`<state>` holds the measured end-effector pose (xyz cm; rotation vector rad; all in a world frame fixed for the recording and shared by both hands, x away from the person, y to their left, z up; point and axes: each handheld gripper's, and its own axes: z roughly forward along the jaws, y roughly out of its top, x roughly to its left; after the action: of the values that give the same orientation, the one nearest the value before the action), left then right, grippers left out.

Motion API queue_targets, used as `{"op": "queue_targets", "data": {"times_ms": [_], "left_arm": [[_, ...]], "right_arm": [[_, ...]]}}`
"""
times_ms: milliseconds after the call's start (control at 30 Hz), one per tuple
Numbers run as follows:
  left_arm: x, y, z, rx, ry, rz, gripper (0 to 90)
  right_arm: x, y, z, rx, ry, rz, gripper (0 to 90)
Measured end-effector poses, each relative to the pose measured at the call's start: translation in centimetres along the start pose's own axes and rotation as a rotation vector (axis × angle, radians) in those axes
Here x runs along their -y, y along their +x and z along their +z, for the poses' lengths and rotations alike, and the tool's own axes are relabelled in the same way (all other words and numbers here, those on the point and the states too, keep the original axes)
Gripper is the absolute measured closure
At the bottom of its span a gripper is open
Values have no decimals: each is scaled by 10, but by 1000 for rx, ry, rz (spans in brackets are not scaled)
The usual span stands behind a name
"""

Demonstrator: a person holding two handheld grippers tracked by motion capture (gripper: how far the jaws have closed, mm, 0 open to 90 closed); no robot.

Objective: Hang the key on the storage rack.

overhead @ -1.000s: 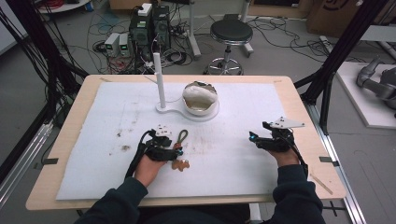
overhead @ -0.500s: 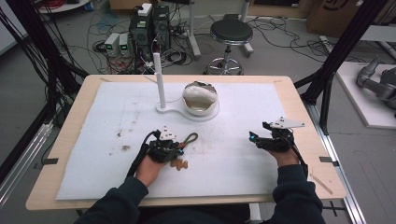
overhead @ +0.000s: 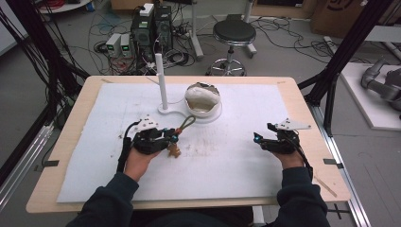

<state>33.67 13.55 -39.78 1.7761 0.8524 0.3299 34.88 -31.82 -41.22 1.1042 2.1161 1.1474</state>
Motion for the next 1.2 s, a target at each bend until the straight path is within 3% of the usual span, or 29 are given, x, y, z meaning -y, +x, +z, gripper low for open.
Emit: {"op": "queue_targets", "data": {"times_ms": [67, 233, 433, 733, 933, 1167, 1200], "left_arm": [[-7, 5, -12, -4, -52, -2, 717], [-15, 13, -28, -23, -108, 4, 718], [-22, 27, -48, -59, -189, -19, 718], [-46, 40, -63, -120, -276, 0, 718], [-66, 49, -60, -169, -273, 15, 718], [-74, 61, -42, -232, -204, 16, 718], [-72, 63, -36, -248, -172, 21, 717]], "right_arm": [[0, 0, 0, 0, 1, 0, 288], [0, 0, -1, 0, 2, 9, 288], [0, 0, -1, 3, -6, 4, 288], [-1, -2, -4, 5, -26, 16, 288], [-1, -1, -3, 3, -23, 14, 288], [-1, -1, -3, 6, -23, 17, 288], [-1, -2, -3, 5, -23, 18, 288]]}}
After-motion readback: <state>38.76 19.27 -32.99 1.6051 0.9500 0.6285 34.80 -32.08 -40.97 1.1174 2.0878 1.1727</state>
